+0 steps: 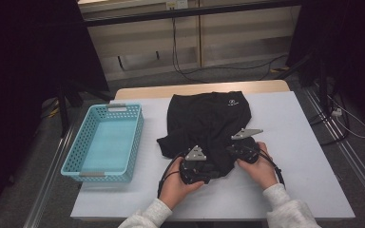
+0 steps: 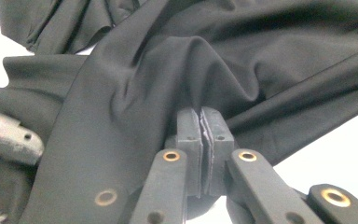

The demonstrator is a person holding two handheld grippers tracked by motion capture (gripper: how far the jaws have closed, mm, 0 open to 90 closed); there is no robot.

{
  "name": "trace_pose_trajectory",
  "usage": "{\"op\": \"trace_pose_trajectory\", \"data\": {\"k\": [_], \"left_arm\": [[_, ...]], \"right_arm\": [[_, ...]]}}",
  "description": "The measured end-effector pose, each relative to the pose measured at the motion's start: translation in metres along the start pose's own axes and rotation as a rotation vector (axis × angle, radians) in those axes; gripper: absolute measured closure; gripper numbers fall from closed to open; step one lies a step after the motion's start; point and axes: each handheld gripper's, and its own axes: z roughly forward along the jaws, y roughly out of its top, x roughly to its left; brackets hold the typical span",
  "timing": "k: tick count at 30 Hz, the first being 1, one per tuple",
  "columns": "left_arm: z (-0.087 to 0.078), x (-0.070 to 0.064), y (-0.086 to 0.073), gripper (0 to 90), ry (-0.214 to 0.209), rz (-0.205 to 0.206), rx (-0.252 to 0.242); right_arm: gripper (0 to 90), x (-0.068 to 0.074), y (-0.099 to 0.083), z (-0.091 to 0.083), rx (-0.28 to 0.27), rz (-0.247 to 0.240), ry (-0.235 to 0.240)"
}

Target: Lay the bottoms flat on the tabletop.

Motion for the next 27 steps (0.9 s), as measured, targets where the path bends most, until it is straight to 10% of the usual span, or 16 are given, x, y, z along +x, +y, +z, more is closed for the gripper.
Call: {"op": "trace_pose_trajectory", "data": {"k": [9, 15, 23, 27], "left_arm": [[-0.003, 0.005, 0.002, 90.0, -0.022, -0.103, 0.002], [-0.038, 0.024, 0.014, 90.0, -0.047, -0.22, -0.155], [-0.056, 0.059, 0.0, 90.0, 0.051, -0.349, -0.206], [-0.049, 0.059, -0.005, 87.7, 0.091, -0.321, -0.172]], "right_arm": [[88.9, -0.001, -0.002, -0.002, -0.013, 0.015, -0.004], [89.8, -0.006, -0.001, -0.019, -0.036, 0.018, 0.019], [90.0, -0.009, -0.003, -0.038, -0.092, 0.061, 0.053], [90.0, -0.009, -0.005, -0.039, -0.089, 0.054, 0.041]]}}
